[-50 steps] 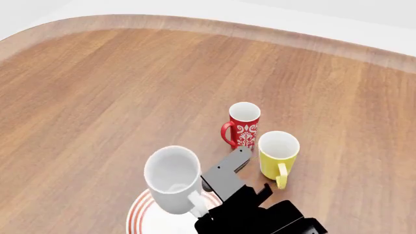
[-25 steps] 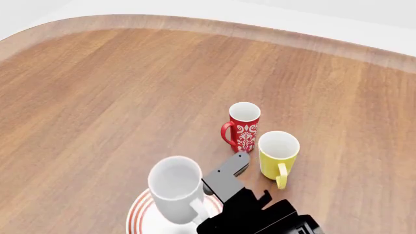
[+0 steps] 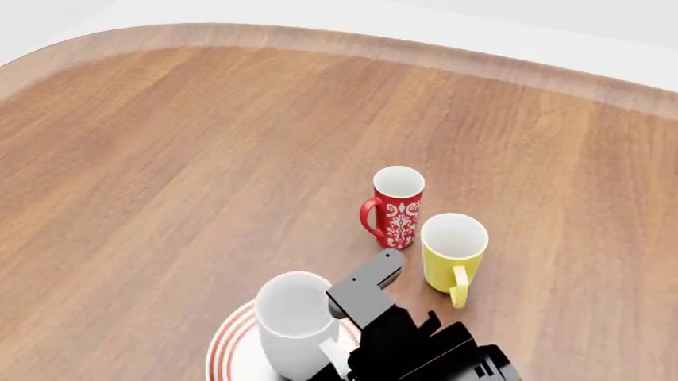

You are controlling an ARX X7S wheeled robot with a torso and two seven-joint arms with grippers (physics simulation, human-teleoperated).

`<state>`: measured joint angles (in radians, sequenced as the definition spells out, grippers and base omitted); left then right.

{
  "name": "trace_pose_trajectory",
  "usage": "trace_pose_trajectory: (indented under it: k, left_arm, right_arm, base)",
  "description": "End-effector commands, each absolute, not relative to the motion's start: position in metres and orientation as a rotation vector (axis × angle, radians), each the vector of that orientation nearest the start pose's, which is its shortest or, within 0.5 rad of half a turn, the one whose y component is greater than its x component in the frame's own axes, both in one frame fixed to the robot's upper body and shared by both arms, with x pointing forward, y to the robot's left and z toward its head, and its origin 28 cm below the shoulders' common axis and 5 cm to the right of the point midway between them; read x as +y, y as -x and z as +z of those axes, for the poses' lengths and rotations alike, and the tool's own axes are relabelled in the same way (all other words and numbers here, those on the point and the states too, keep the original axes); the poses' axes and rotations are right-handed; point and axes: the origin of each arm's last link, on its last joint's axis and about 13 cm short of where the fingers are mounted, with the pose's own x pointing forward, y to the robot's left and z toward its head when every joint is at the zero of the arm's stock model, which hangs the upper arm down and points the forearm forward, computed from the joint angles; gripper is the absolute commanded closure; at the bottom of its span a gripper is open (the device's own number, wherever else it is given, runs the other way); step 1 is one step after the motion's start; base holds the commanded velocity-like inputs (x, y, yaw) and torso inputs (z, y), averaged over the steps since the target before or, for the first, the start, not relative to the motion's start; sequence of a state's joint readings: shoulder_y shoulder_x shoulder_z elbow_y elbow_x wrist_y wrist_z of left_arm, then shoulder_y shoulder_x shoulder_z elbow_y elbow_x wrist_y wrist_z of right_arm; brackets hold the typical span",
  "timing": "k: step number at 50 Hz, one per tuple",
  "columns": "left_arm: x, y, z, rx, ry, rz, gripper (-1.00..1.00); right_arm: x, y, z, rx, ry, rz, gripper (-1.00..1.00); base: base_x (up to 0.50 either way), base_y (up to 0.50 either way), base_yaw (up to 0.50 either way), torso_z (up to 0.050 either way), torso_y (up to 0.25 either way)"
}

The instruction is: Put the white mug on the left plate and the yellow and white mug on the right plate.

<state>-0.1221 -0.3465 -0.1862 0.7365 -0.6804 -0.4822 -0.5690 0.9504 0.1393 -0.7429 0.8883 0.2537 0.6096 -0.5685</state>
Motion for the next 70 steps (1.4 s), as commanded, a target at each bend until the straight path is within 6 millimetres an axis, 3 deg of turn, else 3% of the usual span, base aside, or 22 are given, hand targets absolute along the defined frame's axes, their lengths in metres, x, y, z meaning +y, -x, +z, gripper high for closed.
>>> trace_pose_trajectory:
  k: [1, 11, 19, 28, 38, 52, 62, 70]
  left_arm:
    - [0.256, -0.196, 0.172, -0.311, 0.276, 0.297, -1.00]
    - [0.253, -0.196, 0.174, -0.313, 0.281, 0.300, -1.00]
    - [0.252, -0.199, 0.173, -0.314, 0.278, 0.297, -1.00]
    - [0.253, -0.202, 0.173, -0.318, 0.279, 0.297, -1.00]
    - [0.257, -0.202, 0.174, -0.325, 0.287, 0.305, -1.00]
    - [0.258, -0.200, 0.175, -0.328, 0.287, 0.302, -1.00]
    - [0.259, -0.200, 0.174, -0.327, 0.286, 0.301, -1.00]
    - [0.259, -0.197, 0.175, -0.325, 0.292, 0.301, -1.00]
  right_arm:
    - [-0.103, -0.357, 0.073, 0.740, 0.322, 0.723, -1.00]
    - [-0.131, -0.292, 0.090, 0.697, 0.307, 0.690, -1.00]
    - [-0.148, -0.242, 0.115, 0.588, 0.291, 0.638, -1.00]
    - [-0.152, -0.224, 0.140, 0.402, 0.274, 0.584, -1.00]
    - [-0.156, -0.244, 0.142, 0.146, 0.271, 0.450, -1.00]
    - [-0.166, -0.264, 0.156, -0.020, 0.199, 0.271, -1.00]
    - [-0.150, -0.314, 0.148, -0.007, 0.122, 0.248, -1.00]
    - [-0.141, -0.344, 0.148, 0.046, 0.090, 0.241, -1.00]
  base:
    - [0.00, 0.00, 0.00, 0.000, 0.000]
    - [0.00, 0.00, 0.00, 0.000, 0.000]
    - [0.00, 0.00, 0.00, 0.000, 0.000]
    - [0.00, 0.00, 0.00, 0.000, 0.000]
    - [0.00, 0.00, 0.00, 0.000, 0.000]
    - [0.00, 0.00, 0.00, 0.000, 0.000]
    - [0.00, 0.00, 0.00, 0.000, 0.000]
    - [0.00, 0.00, 0.00, 0.000, 0.000]
